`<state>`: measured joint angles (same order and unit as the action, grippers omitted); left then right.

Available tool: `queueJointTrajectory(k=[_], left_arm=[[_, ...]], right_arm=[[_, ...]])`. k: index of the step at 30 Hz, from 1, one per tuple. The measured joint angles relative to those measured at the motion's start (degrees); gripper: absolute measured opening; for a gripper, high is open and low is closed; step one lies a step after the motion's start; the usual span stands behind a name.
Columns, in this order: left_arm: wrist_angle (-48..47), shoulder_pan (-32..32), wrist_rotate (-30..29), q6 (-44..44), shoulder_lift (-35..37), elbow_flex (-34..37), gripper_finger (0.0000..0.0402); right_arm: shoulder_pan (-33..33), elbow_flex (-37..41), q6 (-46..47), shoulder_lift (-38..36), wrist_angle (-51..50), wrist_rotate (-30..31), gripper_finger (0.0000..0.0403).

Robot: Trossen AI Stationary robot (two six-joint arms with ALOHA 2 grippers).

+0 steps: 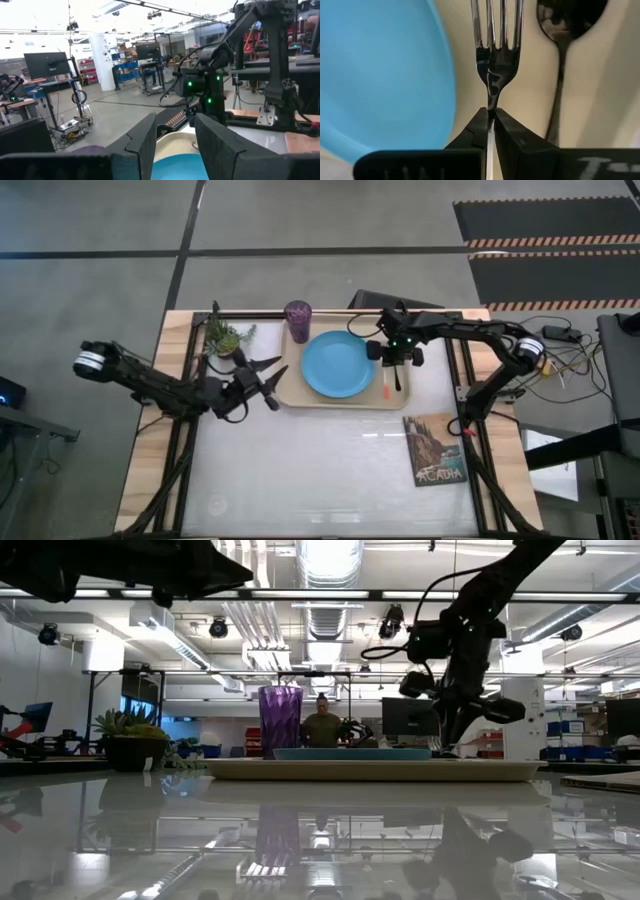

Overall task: Pick and place plate/cup/fork/spoon on tray
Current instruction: Put the orange fork on the white serving tray to the left of the black spoon, then return to Home Position

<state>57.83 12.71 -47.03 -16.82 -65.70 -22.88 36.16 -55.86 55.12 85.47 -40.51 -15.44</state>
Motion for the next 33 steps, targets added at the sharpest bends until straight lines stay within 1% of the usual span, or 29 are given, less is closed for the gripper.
queueJointTrajectory(k=[4, 12, 19, 22, 28, 33], left_arm=[[0.0, 0.2, 0.0, 0.0, 1.1, 0.8, 0.0118], [0.1, 0.2, 0.0, 0.0, 1.6, 1.7, 0.0118], [0.2, 0.2, 0.0, 0.0, 1.8, 1.7, 0.0118], [0.2, 0.2, 0.0, 0.0, 1.8, 1.7, 0.0118], [0.2, 0.2, 0.0, 0.0, 1.8, 1.7, 0.0118], [0.2, 0.2, 0.1, 0.0, 1.8, 1.7, 0.0118]], right_arm=[[0.0, 0.0, -0.2, 1.8, 2.0, 0.0, 0.0009], [0.0, 0.0, -1.6, 5.5, 3.0, 0.4, 0.0009], [0.0, -0.2, -1.7, 6.9, 4.5, 0.5, 0.0011], [0.0, -0.2, -1.8, 7.0, 4.6, 0.5, 0.0021], [0.0, -0.2, -1.8, 6.8, 4.7, 0.5, 0.0056], [0.0, -1.3, -2.2, 5.0, 3.1, 0.1, 0.0083]])
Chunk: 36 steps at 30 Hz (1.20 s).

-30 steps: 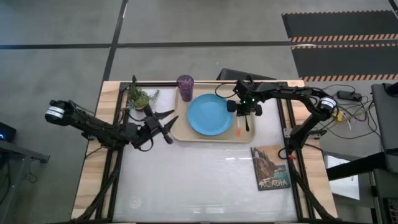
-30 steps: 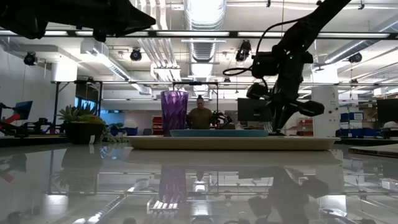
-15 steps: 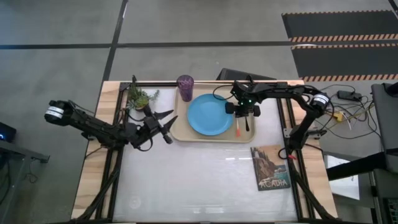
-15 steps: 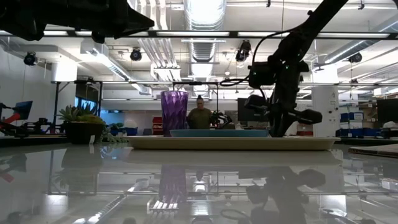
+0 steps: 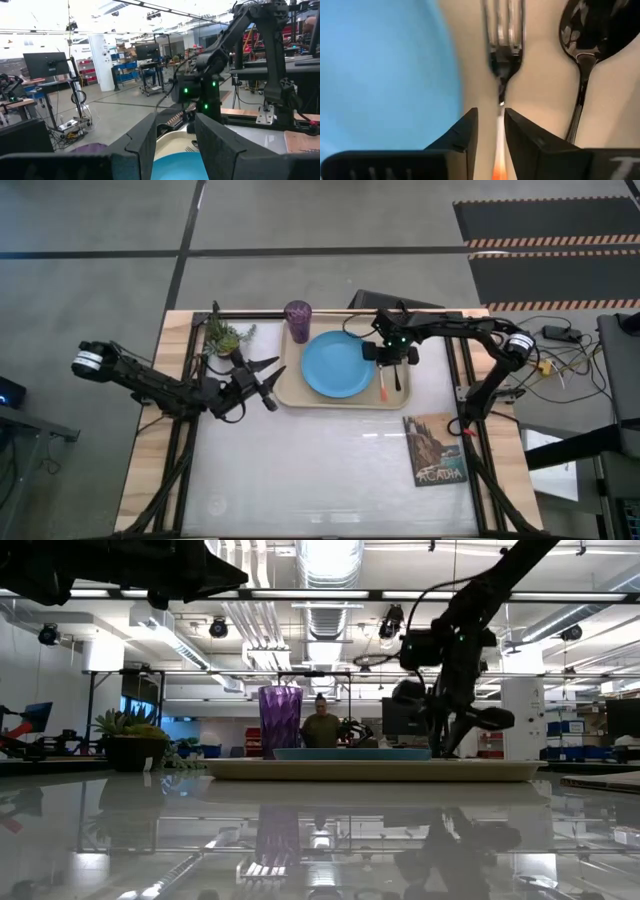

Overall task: Pick and place plate/cup/fork/spoon on tray
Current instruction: Return to Home Position

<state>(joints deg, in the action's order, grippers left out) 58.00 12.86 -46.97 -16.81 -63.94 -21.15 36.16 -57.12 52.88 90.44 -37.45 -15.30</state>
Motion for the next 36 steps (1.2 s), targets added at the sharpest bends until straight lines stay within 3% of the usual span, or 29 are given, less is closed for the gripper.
queueJointTrajectory(k=[7, 14, 19, 22, 24, 28, 31, 36], left_arm=[[0.0, 0.0, 0.0, 0.0, 0.0, 0.0, 0.0118], [0.0, 0.0, 0.1, 0.0, 0.0, 0.0, 0.0118], [-0.4, 1.4, 2.2, -0.7, 0.1, 0.0, 0.0118], [-2.8, 2.9, 10.9, -3.0, 2.3, 0.0, 0.0118], [-9.7, 3.7, 19.0, -3.1, 5.5, -0.5, 0.0116], [-34.4, 3.9, 32.4, 0.7, 15.0, -2.1, 0.0099], [-49.6, 3.9, 33.6, 6.6, 22.6, -2.3, 0.0076], [-56.4, 3.9, 33.6, 9.0, 35.4, 0.5, 0.0021]], right_arm=[[-1.5, -4.5, -4.4, -7.8, -5.9, 2.5, 0.0095], [-10.4, -3.1, -16.6, -20.0, -4.4, 10.0, 0.0083], [-22.9, 5.3, -26.8, -27.7, 10.3, 11.7, 0.0071], [-30.9, 12.4, -37.2, -31.3, 24.4, 10.8, 0.0068], [-35.1, 17.1, -43.7, -33.2, 33.7, 10.6, 0.0067], [-39.5, 24.6, -53.2, -37.2, 47.8, 10.8, 0.0068], [-39.7, 27.7, -56.9, -40.4, 50.2, 10.7, 0.0067], [-38.9, 31.7, -61.6, -46.9, 49.8, 9.1, 0.0067]])
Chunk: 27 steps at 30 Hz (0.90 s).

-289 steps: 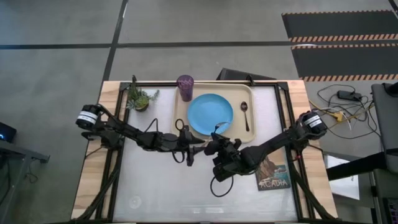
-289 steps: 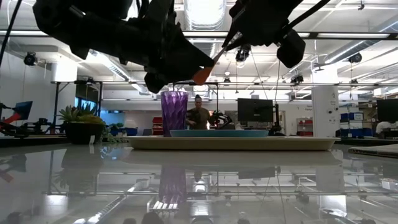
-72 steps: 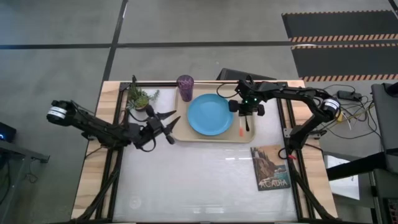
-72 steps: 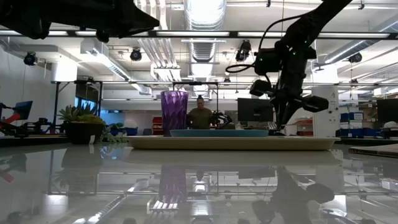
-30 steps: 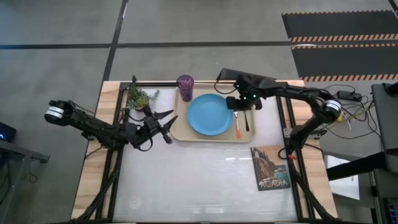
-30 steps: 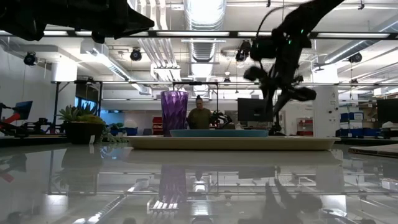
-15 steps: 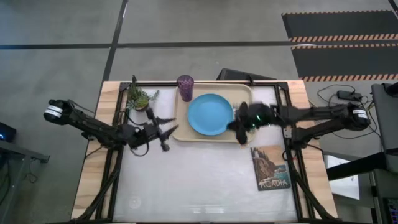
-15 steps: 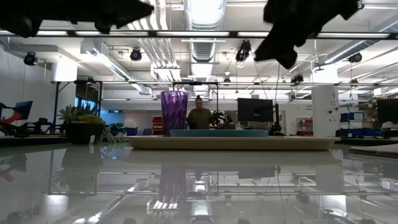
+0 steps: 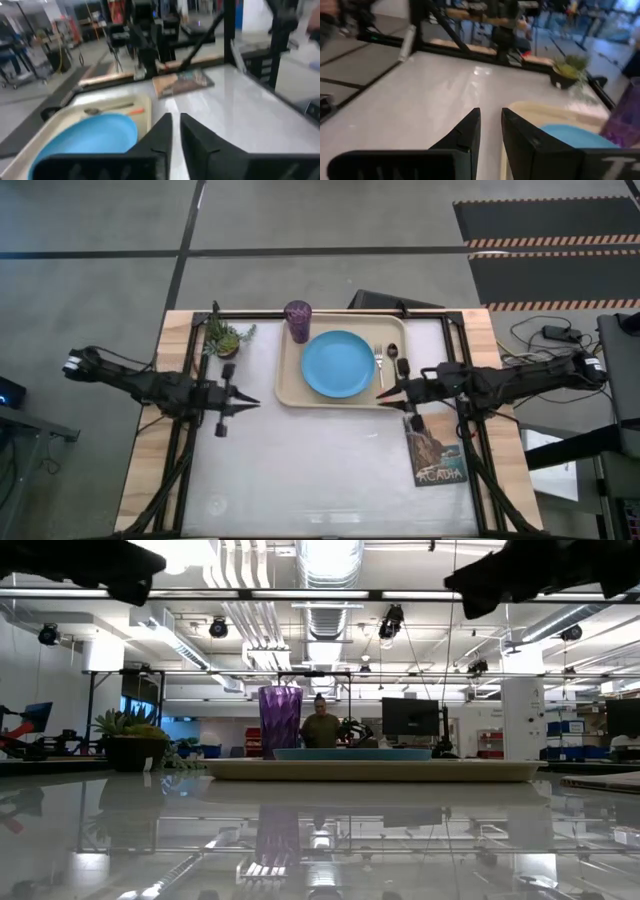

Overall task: Pick and place plate/cup/fork/spoon on tray
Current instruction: Return to Home Position

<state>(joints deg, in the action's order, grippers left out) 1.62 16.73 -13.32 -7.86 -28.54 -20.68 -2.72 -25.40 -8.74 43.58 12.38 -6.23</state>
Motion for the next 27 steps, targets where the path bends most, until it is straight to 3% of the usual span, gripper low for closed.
queueJointTrajectory(k=[6, 12, 20, 27], left_arm=[[1.3, -0.1, 0.0, 1.0, 12.9, 5.6, 0.0005], [2.0, -0.2, 0.0, 3.1, 21.9, 10.9, 0.0001], [2.9, -0.2, 0.0, 0.9, 28.4, 16.4, 0.0000], [7.0, -0.2, 0.2, -0.2, 28.2, 20.2, 0.0000]], right_arm=[[0.5, 3.8, -4.1, -8.1, 0.2, -7.8, 0.0067], [0.6, 8.9, -6.2, -16.4, 0.3, -8.8, 0.0067], [0.6, 16.3, -8.2, -26.6, 0.4, -8.9, 0.0067], [0.6, 22.5, -11.4, -35.2, 3.4, -8.8, 0.0066]])
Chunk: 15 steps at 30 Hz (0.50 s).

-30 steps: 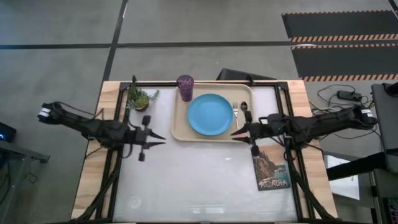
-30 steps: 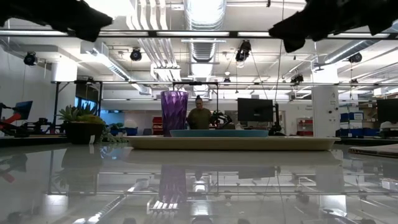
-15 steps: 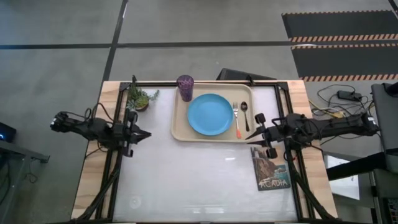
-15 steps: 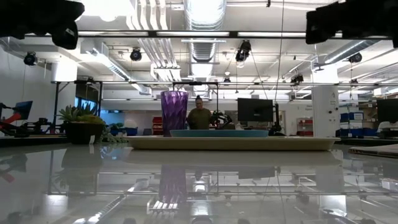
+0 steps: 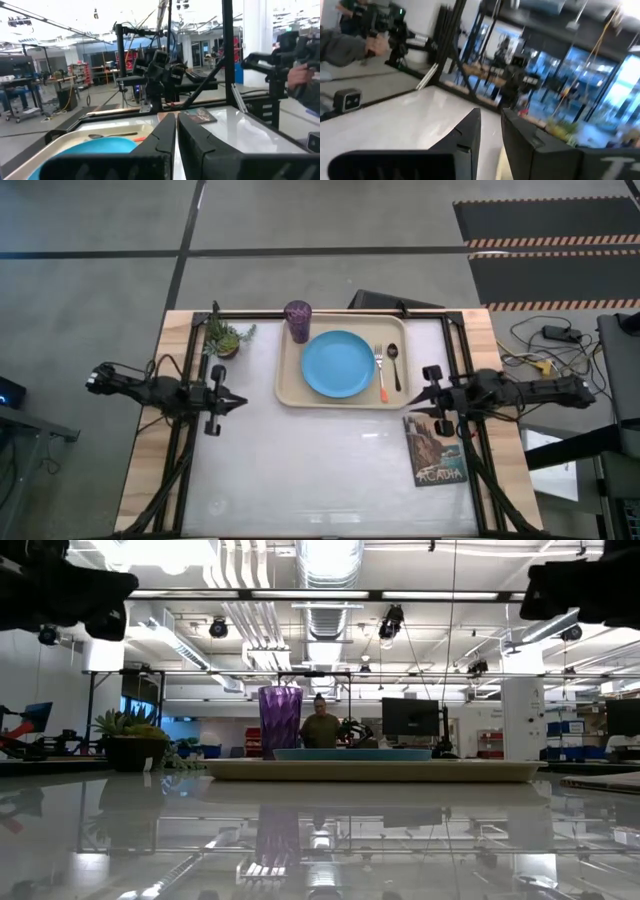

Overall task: Pick and place plate/cup/fork/spoon on tray
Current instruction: Return to Home Position

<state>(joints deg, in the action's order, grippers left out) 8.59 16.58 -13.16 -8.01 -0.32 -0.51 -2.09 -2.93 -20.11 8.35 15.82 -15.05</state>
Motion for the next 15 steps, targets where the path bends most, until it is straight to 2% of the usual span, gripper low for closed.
queueJointTrajectory(k=[7, 9, 13, 15], left_arm=[[2.8, 0.0, 0.2, -3.1, 0.3, 0.0, 0.0000], [2.8, 0.0, -0.8, -3.3, -0.1, 0.0, 0.0000], [2.9, -0.1, -6.8, -3.3, -0.9, 0.1, 0.0000], [2.9, -0.1, -7.1, -3.3, -1.5, 0.1, 0.0000]], right_arm=[[0.0, 2.2, -0.1, -8.0, -2.1, -0.4, 0.0015], [0.0, 2.2, 1.8, -8.3, -3.1, -0.4, 0.0012], [0.0, 2.1, 8.5, -7.1, -4.0, 0.6, 0.0013], [0.0, 2.1, 10.6, -6.3, -3.8, 0.6, 0.0013]])
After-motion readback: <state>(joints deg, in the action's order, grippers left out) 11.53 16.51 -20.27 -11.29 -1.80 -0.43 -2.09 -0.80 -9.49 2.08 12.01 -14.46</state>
